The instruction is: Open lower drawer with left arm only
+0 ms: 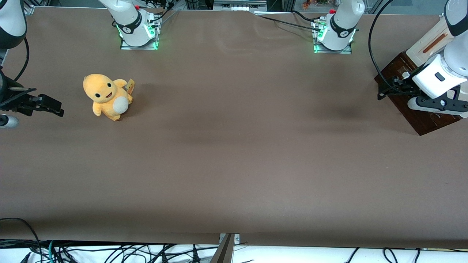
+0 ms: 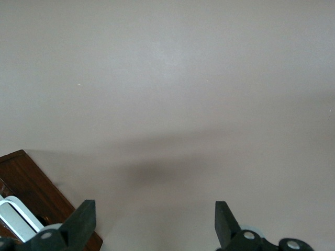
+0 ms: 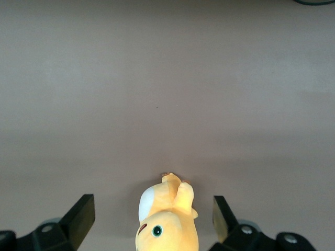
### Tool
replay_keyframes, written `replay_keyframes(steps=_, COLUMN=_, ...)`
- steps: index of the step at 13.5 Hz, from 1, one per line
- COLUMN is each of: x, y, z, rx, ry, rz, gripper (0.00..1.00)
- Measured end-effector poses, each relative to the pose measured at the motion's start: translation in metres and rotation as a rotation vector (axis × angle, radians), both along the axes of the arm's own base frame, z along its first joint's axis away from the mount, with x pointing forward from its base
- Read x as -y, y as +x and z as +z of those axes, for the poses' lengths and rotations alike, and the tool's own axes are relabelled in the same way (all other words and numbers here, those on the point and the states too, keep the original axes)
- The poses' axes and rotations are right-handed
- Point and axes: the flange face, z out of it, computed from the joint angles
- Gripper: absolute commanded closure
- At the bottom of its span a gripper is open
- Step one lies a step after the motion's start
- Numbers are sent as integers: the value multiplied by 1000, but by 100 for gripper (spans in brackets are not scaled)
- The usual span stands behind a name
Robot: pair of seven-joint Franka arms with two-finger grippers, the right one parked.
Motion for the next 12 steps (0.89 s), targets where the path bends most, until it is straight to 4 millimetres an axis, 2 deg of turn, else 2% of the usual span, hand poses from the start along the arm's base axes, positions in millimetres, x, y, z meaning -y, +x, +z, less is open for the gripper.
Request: replay_keyframes(steps=12, x=-2, y=-2, z=-5, rx=-35, ry=1, rz=2, gripper=0)
